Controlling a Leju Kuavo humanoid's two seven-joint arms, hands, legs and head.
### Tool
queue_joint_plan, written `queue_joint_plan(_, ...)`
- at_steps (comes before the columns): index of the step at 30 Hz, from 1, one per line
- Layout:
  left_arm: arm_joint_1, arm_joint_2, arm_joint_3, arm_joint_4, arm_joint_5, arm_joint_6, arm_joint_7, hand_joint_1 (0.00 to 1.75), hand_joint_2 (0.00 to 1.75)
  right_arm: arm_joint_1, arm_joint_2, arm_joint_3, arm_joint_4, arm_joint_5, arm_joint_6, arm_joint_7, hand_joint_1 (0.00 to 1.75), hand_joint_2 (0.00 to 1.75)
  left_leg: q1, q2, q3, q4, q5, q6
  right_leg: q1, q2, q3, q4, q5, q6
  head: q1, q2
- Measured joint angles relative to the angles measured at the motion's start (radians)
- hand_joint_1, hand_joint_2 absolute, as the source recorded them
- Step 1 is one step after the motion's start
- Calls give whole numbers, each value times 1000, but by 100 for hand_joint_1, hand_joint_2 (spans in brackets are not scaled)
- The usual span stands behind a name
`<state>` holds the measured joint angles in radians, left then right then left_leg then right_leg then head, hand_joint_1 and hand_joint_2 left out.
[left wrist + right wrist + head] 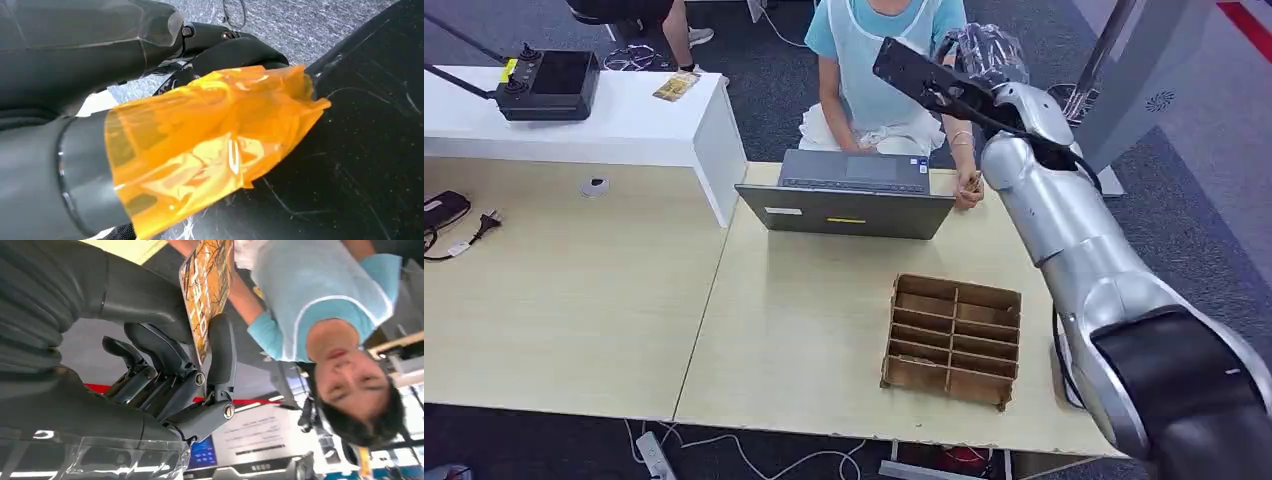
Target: Pass the card to the sensor for recognition and then transmit it.
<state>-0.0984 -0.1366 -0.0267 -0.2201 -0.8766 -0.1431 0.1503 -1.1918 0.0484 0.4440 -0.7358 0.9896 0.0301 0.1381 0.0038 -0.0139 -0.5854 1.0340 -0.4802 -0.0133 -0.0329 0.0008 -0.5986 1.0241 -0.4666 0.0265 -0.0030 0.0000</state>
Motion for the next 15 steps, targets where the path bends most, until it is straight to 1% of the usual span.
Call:
queue_joint_plan(6, 0, 3, -5, 0, 0, 0, 1, 0, 0, -23, 0, -15, 99, 17, 0, 20, 175, 175, 0, 0, 0, 0, 0, 0, 0, 0, 0, 0, 0, 0, 0, 0)
queue_joint_plan(15, 0, 4, -8, 0, 0, 0, 3, 0, 0, -46, 0, -31, 155, 20, 0, 24, 175, 175, 0, 0, 0, 0, 0, 0, 0, 0, 0, 0, 0, 0, 0, 0)
